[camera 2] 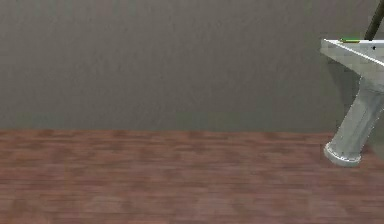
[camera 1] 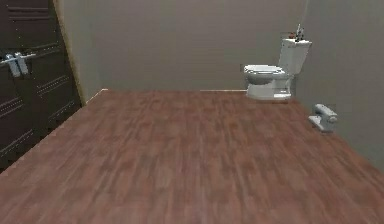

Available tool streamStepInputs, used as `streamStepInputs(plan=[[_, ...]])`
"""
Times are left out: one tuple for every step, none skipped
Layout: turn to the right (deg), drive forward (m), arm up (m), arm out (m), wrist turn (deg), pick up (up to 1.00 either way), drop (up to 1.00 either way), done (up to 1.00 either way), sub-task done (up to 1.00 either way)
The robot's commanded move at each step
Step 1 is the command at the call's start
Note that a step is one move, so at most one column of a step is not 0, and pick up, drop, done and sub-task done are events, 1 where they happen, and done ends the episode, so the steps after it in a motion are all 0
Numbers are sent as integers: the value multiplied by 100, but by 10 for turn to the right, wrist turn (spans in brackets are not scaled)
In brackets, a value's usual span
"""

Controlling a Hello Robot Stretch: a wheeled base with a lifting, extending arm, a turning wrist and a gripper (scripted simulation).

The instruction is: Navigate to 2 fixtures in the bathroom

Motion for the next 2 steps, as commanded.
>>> streamStepInputs(plan=[[60,0,0,0,0,0,0,0,0],[0,100,0,0,0,0,0,0,0]])
